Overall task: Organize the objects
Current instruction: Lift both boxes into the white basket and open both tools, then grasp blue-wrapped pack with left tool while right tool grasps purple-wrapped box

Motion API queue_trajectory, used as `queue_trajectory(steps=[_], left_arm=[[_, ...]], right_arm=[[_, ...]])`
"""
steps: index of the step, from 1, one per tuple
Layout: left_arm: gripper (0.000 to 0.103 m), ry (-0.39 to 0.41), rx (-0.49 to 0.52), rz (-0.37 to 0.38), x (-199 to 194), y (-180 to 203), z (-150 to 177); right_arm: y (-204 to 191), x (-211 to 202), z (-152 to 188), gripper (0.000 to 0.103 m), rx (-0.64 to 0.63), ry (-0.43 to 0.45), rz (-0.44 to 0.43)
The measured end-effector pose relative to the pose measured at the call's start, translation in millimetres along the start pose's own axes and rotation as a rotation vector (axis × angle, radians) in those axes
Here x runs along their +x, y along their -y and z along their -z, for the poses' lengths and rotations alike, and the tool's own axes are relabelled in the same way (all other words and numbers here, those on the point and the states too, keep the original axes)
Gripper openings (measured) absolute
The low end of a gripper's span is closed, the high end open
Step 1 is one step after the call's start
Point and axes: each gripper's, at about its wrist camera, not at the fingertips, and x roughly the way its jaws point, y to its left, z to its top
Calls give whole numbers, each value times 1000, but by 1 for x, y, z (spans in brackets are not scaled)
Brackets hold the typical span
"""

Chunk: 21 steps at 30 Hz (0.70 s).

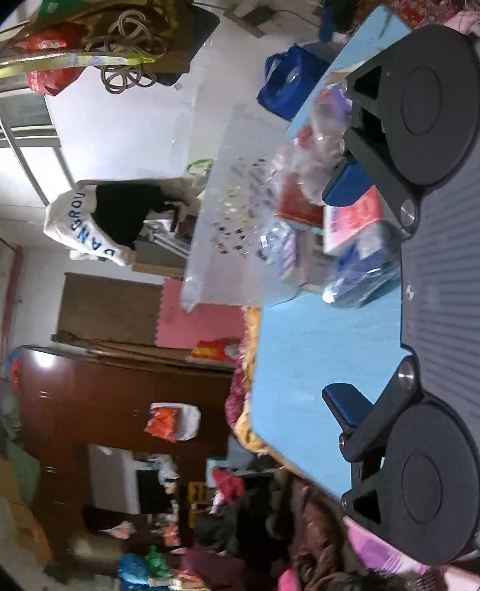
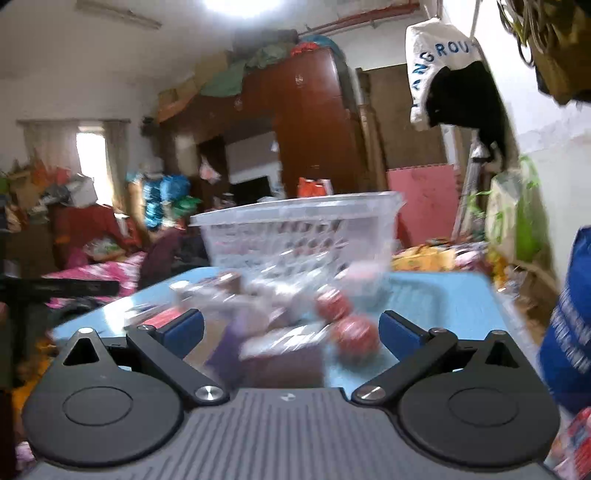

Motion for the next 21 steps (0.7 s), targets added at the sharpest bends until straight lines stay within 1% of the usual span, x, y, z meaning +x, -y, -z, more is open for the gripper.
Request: queue_trajectory(steps=[2, 4, 6, 8, 9, 11, 12, 13, 14, 16, 18, 20, 21], left_arm=[[99, -9, 13, 5, 5, 3, 0], [99, -9, 38, 1, 7, 9, 2], [99, -16, 72, -2, 7, 15, 7], [99, -16, 94, -8, 5, 19, 10], [99, -11, 99, -13, 5, 20, 10], [99, -10, 110, -21, 6, 24, 13], [99, -17, 117, -20, 8, 25, 14], [99, -26, 128, -18, 10, 27, 15], [99, -32, 139, -16, 12, 29, 17], [99, -42, 162, -16, 14, 32, 22], [98, -46, 171, -20, 16, 34, 24], [90, -52, 173, -21, 18, 36, 25], [89, -55, 173, -20, 19, 37, 25]], right_arm=[[-15, 2, 1, 103, -43, -33, -62], [-33, 11, 6, 103, -100, -63, -70], [-40, 24, 9, 103, -102, -86, -90], [-40, 38, 9, 100, -80, -116, -112], [-40, 43, 9, 96, -76, -122, -105], [-43, 52, 9, 92, -71, -128, -93], [-45, 55, 10, 86, -76, -138, -93], [-47, 58, 10, 75, -85, -140, -76], [-50, 54, 15, 76, -95, -134, -62], [-49, 47, 13, 76, -106, -125, -48], [-44, 37, 12, 76, -105, -110, -51], [-39, 27, 16, 76, -104, -95, -51], [-36, 24, 15, 76, -102, -88, -47]])
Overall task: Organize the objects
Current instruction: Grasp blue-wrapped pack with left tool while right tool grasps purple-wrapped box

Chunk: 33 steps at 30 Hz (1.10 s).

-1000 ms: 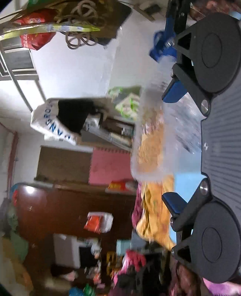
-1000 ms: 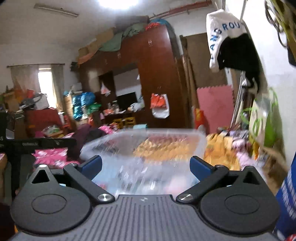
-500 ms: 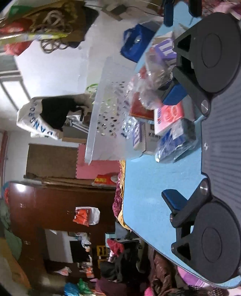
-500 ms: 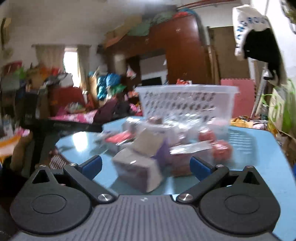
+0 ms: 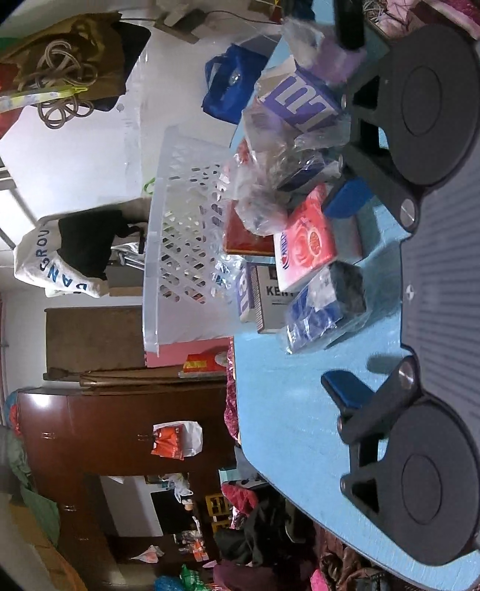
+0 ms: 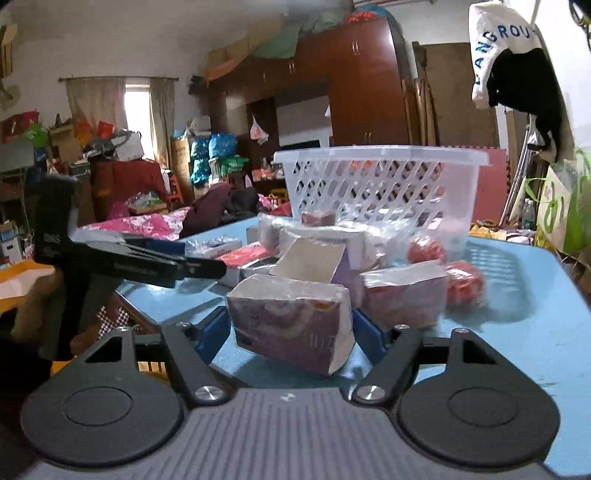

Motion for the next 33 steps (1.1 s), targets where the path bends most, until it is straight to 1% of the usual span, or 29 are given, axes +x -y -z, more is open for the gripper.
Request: queue_trajectory(steps=[2, 5, 9, 11, 14, 17, 19, 22, 24, 25, 28, 29, 31, 33], left_arm=[[80, -1, -26, 19, 0, -2, 1], [75, 1, -69, 31, -2, -10, 2], [75, 29, -114, 20, -6, -17, 1], [75, 29, -137, 7, -6, -22, 1], [75, 19, -119, -16, -4, -21, 0], [75, 28, -115, -70, -8, -21, -1], [75, 30, -116, -86, -9, -22, -2], [75, 45, -144, -100, -12, -28, -2], [75, 45, -136, -115, -10, -28, -4], [75, 32, -122, -127, -6, -26, -5], [74, 13, -107, -110, 3, -21, -6], [64, 13, -94, -109, 4, -18, -6], [40, 10, -61, -124, 6, -12, -5], [40, 19, -47, -126, 4, -10, -4]], right_arm=[[8, -3, 1, 76, 13, 8, 8], [16, -3, 0, 76, 31, 17, 9], [15, -5, -3, 76, 19, 34, 19], [16, -7, -3, 76, 15, 41, 25], [19, -8, -3, 76, 16, 47, 34], [21, -8, -3, 76, 16, 49, 44], [23, -8, -3, 76, 16, 49, 50], [26, -8, -3, 76, 16, 50, 61], [27, -9, -3, 76, 15, 52, 67], [28, -9, -3, 76, 15, 53, 70], [31, -9, -1, 76, 21, 57, 75], [32, -9, -1, 76, 23, 56, 77], [33, -10, -1, 76, 24, 55, 83], [34, -11, -1, 76, 25, 58, 86]])
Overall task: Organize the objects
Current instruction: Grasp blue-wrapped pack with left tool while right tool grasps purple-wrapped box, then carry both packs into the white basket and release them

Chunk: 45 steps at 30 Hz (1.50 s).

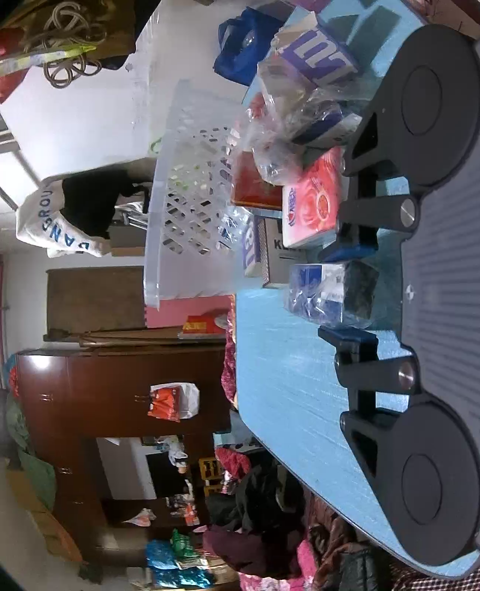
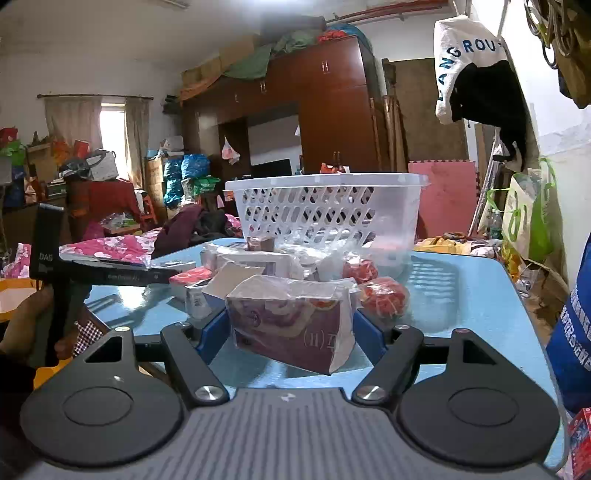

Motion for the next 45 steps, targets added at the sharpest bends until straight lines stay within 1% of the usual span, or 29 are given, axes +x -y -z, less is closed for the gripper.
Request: queue_trajectory(steps=[4, 7, 14, 18, 21, 23, 25, 26, 28, 30, 31, 33, 34, 35, 36, 37, 38, 40, 42, 44, 45], left_arm=[[40, 77, -2, 4, -17, 0, -3], [40, 114, -15, 17, -28, -1, -9], [40, 156, -71, 101, -28, 2, -23], [40, 172, -89, 136, -25, 5, -38], [40, 204, -92, 158, -26, 10, -63], [40, 222, -70, 170, -22, 19, -91], [40, 220, -62, 174, -12, 26, -119], [40, 207, -64, 177, -3, 30, -133], [40, 166, -75, 171, 21, 36, -160], [40, 111, -81, 155, 46, 41, -176], [40, 80, -88, 155, 59, 42, -181], [41, 40, -98, 157, 78, 41, -183], [50, 22, -86, 150, 87, 41, -183], [73, 5, -76, 129, 95, 42, -182], [81, -8, -69, 99, 101, 41, -178], [84, -11, -63, 78, 104, 39, -176], [83, -17, -55, 70, 104, 38, -171], [83, -7, -64, 100, 93, 31, -161], [84, 14, -76, 138, 72, 23, -149], [84, 26, -85, 149, 48, 19, -131], [84, 30, -80, 161, 34, 16, -116]], right_arm=[[4, -2, -1, 76, 6, 10, 13], [7, -3, -2, 76, 20, 16, 14], [18, -1, -13, 76, 47, 46, 40], [19, -2, -24, 76, 32, 51, 49], [19, 3, -54, 76, -1, 86, 45], [16, 14, -83, 76, -25, 111, 30], [13, 29, -111, 76, -61, 134, 31], [10, 42, -127, 76, -89, 130, 47], [11, 67, -148, 76, -101, 97, 56], [14, 93, -162, 76, -93, 59, 47], [15, 103, -165, 76, -92, 43, 60], [15, 117, -165, 77, -101, 27, 77], [16, 122, -164, 83, -105, 15, 86], [16, 125, -162, 88, -104, 9, 108], [16, 126, -161, 102, -98, 9, 132], [18, 124, -158, 103, -94, 9, 147], [18, 120, -155, 103, -89, 0, 149], [20, 107, -148, 103, -73, -10, 130], [23, 88, -137, 103, -61, -19, 106], [27, 68, -120, 103, -34, -26, 73], [29, 59, -109, 103, -13, -25, 52]])
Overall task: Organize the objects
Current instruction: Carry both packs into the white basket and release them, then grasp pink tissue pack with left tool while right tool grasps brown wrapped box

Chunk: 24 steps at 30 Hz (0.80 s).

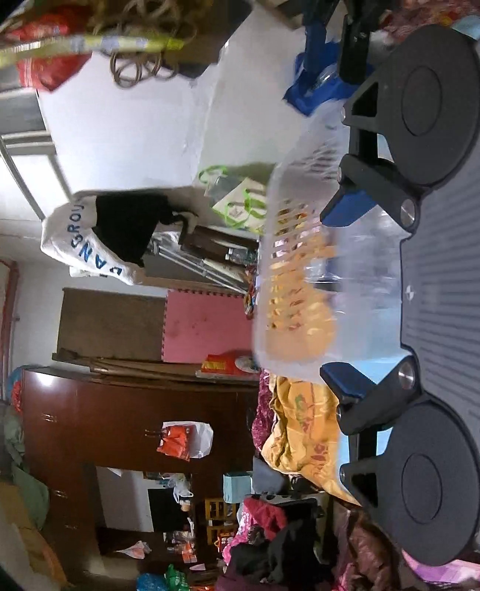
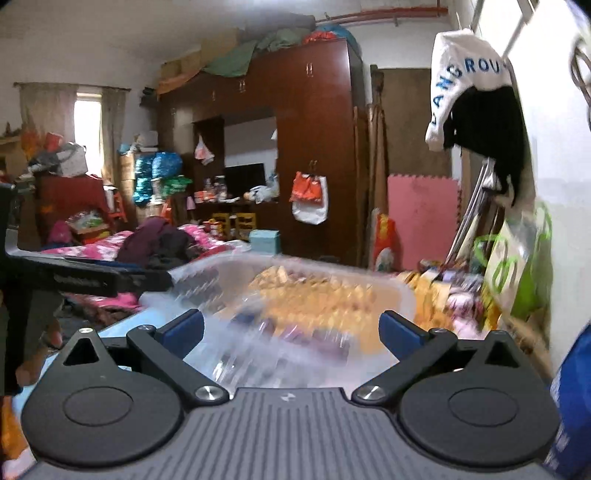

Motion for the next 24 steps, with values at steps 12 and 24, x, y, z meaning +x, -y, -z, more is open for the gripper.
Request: queue_trajectory(steps=[12, 24], left_arm=[[84, -92, 40, -38, -33, 0, 102], [85, -101, 69, -39, -26, 19, 111]], right_arm=[[-23, -26, 94, 102, -57, -93, -22], [-24, -15, 108, 63, -44, -154, -49]])
